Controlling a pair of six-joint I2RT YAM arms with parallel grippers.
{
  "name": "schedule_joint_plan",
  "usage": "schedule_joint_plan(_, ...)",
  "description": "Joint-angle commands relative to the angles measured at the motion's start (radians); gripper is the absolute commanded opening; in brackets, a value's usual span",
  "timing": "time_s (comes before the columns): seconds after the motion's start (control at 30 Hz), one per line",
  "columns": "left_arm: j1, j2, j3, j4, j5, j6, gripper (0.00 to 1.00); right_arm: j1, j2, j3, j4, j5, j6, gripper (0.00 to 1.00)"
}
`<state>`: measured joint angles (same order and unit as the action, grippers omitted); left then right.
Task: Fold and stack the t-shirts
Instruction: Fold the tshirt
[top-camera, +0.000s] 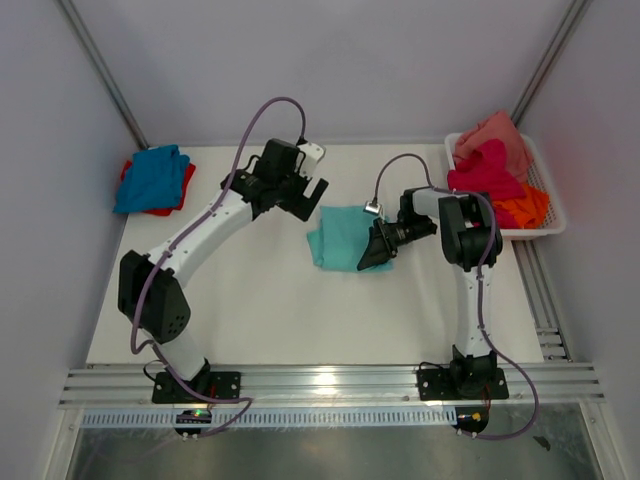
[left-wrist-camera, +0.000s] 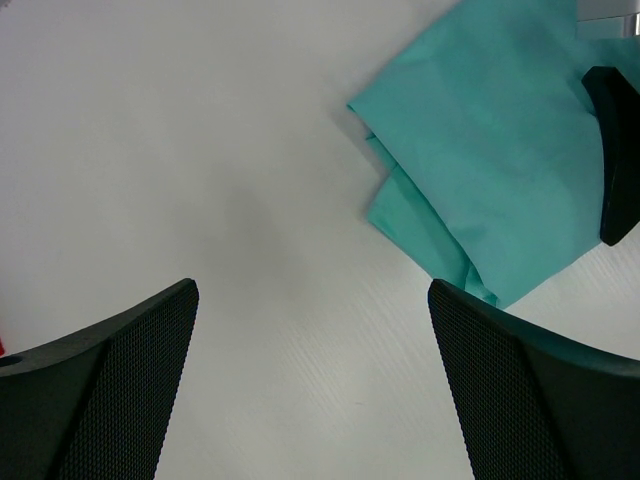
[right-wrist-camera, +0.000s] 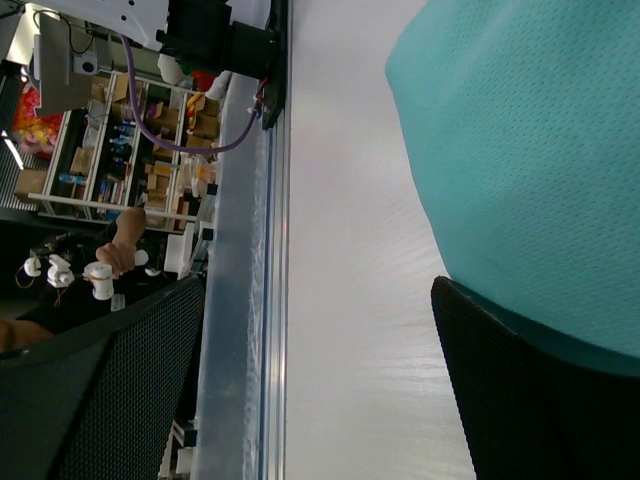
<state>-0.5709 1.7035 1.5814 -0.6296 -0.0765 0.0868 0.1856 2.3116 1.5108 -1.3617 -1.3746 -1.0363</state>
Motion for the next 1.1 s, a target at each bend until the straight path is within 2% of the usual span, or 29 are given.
schedule_joint_plan(0.0,-0.001,-0.047,-0.008,0.018,0.011,-0.001,0.99,-0.003,-0.026,0.023,-0.182,0.029,-0.148,0.99)
schedule_joint_plan(0.17,-0.001,-0.038,0.012,0.019,0.023,-0.002,0.99,0.005,-0.165,0.045,-0.178,0.052,-0.120,0.99)
schedule_joint_plan(0.43,-0.001,-0.019,0.008,0.034,0.072,-0.027,0.99,0.026,-0.385,0.071,-0.180,0.192,-0.100,0.99)
schedule_joint_plan(0.63,-0.001,-0.007,0.009,0.054,0.202,-0.039,0.99,0.026,-0.485,0.071,-0.178,0.207,-0.093,0.99)
schedule_joint_plan(0.77,-0.001,0.013,0.006,0.074,0.467,-0.064,0.99,0.025,-0.417,0.062,-0.180,0.186,-0.097,1.00)
schedule_joint_plan(0.8,-0.001,0.024,0.002,0.083,0.586,-0.077,0.99,0.025,-0.405,0.061,-0.180,0.183,-0.102,0.99)
schedule_joint_plan(0.97,-0.001,0.076,-0.015,0.137,0.857,-0.145,0.99,0.023,-0.391,0.058,-0.180,0.161,-0.134,1.00)
schedule_joint_plan(1.07,-0.001,0.131,0.015,0.073,1.000,-0.102,0.99,0.020,-0.452,0.054,-0.178,0.144,-0.142,0.99)
